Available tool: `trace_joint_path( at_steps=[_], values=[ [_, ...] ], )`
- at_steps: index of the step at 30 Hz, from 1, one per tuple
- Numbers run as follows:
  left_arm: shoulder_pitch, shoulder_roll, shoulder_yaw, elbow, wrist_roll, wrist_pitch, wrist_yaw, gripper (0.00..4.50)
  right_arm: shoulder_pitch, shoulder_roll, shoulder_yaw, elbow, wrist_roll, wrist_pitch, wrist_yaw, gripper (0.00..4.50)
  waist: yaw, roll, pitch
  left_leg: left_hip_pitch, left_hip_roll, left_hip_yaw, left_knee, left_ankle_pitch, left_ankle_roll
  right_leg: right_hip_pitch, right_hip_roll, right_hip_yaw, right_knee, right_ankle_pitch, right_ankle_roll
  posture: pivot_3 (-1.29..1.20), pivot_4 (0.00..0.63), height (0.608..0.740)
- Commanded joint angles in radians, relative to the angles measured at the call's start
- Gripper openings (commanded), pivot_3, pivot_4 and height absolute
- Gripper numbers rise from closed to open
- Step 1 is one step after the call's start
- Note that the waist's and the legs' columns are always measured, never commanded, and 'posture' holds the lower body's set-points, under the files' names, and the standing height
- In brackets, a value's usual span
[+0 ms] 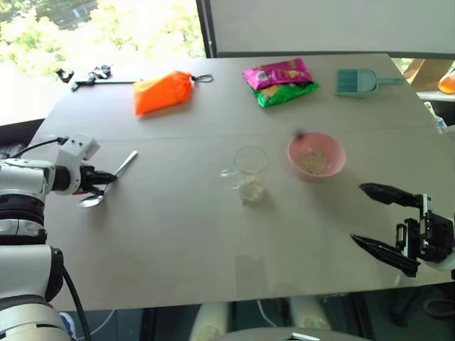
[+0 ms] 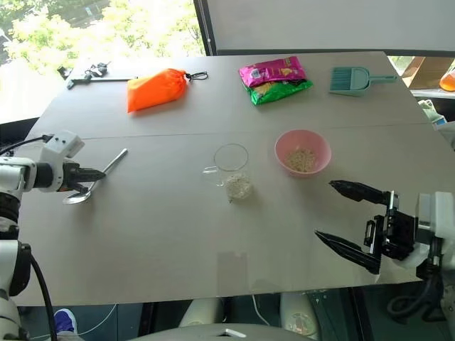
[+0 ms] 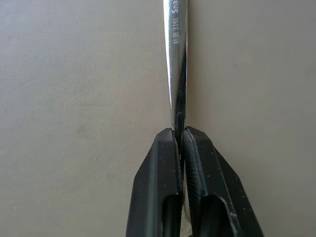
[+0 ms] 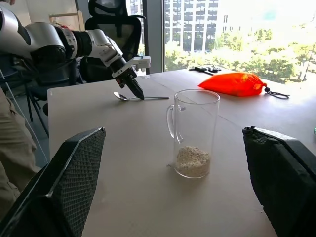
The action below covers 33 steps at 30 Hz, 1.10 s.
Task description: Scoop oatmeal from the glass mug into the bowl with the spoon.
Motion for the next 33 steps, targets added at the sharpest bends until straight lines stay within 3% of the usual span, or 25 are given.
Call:
trace_joint_path(
  at_steps=[1, 6, 10, 14, 18, 21, 25, 28, 33],
  values=[
    [0.072, 0.002, 0.141, -0.188, -0.106, 0.069, 0.016, 0.05, -0.025, -0.023, 0.005, -0.038, 0.008, 0.040, -0.061, 4.50, 0.001, -0.001, 0.000, 0.000, 0.000, 0.000, 0.000, 0.000, 0.000, 0.000, 0.000, 0.000, 0.000, 0.000, 0.000, 0.00, 0.150, 0.740],
    [0.283, -0.012, 0.377, -0.548, -0.245, 0.175, 0.073, 0.05, -0.083, -0.025, 0.004, -0.060, 0.056, 0.093, -0.173, 4.50, -0.001, -0.001, 0.000, -0.001, 0.001, -0.001, 0.001, 0.000, 0.000, -0.001, 0.000, -0.001, 0.000, 0.000, 0.000, 0.00, 0.150, 0.740],
    [0.454, -0.095, 0.566, -0.911, -0.372, 0.237, 0.124, 0.05, -0.127, -0.034, 0.022, -0.085, 0.070, 0.140, -0.253, 4.50, 0.000, 0.000, 0.001, -0.001, 0.001, 0.001, 0.000, 0.000, 0.000, -0.001, -0.001, 0.002, -0.001, 0.000, 0.000, 0.00, 0.150, 0.740],
    [0.483, -0.173, 0.638, -1.173, -0.519, 0.293, 0.195, 0.05, -0.121, -0.078, 0.011, -0.154, 0.003, 0.204, -0.377, 4.50, 0.027, -0.001, 0.001, -0.003, 0.001, 0.001, 0.000, 0.000, 0.000, -0.001, -0.002, 0.000, -0.003, 0.000, 0.000, 0.00, 0.150, 0.740],
    [0.306, -0.202, 0.540, -1.250, -0.554, 0.263, 0.293, 0.05, -0.239, -0.161, 0.018, -0.164, 0.177, 0.355, -0.509, 4.50, 0.046, -0.002, 0.000, -0.003, 0.000, 0.000, 0.002, 0.000, 0.000, 0.000, -0.002, -0.001, -0.002, 0.000, 0.000, 0.00, 0.150, 0.740],
    [0.177, -0.203, 0.391, -1.222, -0.447, 0.129, 0.299, 0.05, -0.424, -0.186, 0.076, -0.121, 0.248, 0.438, -0.635, 4.50, 0.046, -0.002, 0.000, -0.001, 0.000, 0.000, 0.003, 0.000, 0.000, 0.002, -0.002, -0.001, 0.000, 0.001, 0.001, 0.00, 0.150, 0.740],
    [0.071, -0.252, 0.187, -1.127, -0.277, -0.095, 0.280, 0.05, -0.748, -0.110, 0.210, 0.015, 0.389, 0.573, -0.902, 4.50, 0.024, -0.002, 0.000, -0.001, 0.000, 0.001, 0.003, 0.000, 0.000, 0.003, -0.001, 0.000, -0.001, 0.001, 0.001, 0.00, 0.150, 0.740],
    [0.023, -0.339, 0.065, -1.037, -0.167, -0.248, 0.302, 0.05, -0.968, 0.041, 0.302, 0.160, 0.407, 0.640, -1.101, 4.50, 0.014, -0.002, 0.000, -0.003, 0.000, 0.002, 0.001, 0.000, 0.000, 0.000, -0.001, 0.000, -0.003, 0.001, 0.001, 0.00, 0.150, 0.740],
    [-0.031, -0.459, -0.010, -0.948, -0.083, -0.422, 0.332, 0.05, -1.081, 0.184, 0.318, 0.264, 0.505, 0.704, -1.238, 4.50, 0.006, -0.002, 0.000, -0.024, 0.000, 0.001, 0.006, 0.000, 0.000, -0.013, -0.002, -0.006, 0.000, 0.001, 0.000, 0.00, 0.150, 0.740]
  ],
)
